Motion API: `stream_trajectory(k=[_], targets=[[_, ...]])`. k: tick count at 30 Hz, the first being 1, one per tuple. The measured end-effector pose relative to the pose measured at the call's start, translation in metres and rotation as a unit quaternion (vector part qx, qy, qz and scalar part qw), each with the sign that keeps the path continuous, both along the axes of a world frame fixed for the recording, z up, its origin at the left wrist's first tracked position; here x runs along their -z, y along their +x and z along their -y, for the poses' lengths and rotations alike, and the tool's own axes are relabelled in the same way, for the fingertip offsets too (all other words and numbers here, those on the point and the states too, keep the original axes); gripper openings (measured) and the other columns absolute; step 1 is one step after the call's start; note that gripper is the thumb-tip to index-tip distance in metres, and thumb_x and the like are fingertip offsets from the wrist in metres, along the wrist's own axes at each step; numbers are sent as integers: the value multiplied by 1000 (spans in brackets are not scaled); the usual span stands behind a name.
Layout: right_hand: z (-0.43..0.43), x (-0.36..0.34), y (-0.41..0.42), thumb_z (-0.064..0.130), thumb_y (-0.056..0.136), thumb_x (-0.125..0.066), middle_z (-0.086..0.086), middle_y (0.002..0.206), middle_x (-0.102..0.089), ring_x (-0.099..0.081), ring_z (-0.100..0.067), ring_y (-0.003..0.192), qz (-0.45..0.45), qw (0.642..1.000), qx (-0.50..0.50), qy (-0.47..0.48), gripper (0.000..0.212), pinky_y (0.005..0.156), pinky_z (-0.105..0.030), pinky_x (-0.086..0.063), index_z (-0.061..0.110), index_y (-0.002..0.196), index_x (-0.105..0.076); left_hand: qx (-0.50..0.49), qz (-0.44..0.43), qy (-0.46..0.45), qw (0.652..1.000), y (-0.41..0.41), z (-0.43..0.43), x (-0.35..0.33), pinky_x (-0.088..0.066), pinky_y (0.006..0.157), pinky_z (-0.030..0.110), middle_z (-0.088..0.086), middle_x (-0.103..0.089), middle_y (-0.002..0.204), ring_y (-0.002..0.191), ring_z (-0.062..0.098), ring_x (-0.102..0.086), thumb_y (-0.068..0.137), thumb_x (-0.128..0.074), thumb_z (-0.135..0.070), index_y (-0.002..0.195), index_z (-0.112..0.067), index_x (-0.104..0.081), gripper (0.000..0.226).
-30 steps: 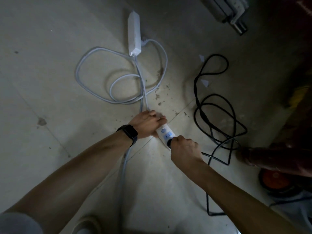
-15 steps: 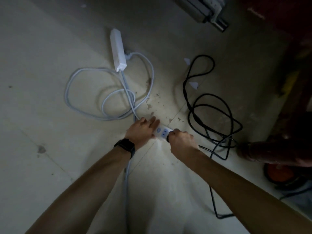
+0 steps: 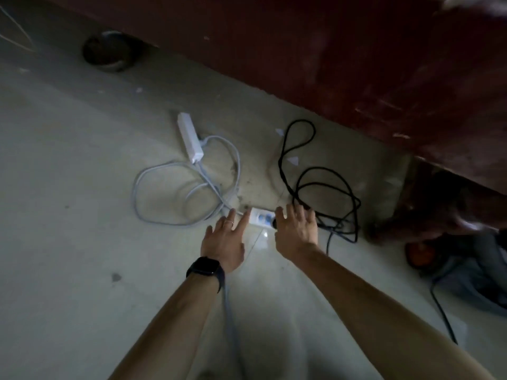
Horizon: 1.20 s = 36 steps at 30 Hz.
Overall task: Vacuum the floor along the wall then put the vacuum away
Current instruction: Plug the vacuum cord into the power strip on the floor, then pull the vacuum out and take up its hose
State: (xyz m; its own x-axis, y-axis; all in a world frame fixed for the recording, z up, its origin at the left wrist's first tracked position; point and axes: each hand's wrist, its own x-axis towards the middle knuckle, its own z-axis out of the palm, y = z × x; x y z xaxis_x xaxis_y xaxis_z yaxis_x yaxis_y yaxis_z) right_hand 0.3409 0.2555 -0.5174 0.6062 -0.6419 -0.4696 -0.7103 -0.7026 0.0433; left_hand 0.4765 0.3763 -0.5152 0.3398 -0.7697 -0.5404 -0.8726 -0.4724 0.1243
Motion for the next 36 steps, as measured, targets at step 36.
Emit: stream_trajectory(k=[36], targets=[[-85,-627,-550,31,95,-63,14,119,-71,-56,-19,117,352,713,605,-52,20,91,-19,-35,31,113,-72,240,-204,-130,940,-467,156,-604,-37,110,35,5,-52,139,131,24,-48,96,-59,-23,137,-20,-55,42]])
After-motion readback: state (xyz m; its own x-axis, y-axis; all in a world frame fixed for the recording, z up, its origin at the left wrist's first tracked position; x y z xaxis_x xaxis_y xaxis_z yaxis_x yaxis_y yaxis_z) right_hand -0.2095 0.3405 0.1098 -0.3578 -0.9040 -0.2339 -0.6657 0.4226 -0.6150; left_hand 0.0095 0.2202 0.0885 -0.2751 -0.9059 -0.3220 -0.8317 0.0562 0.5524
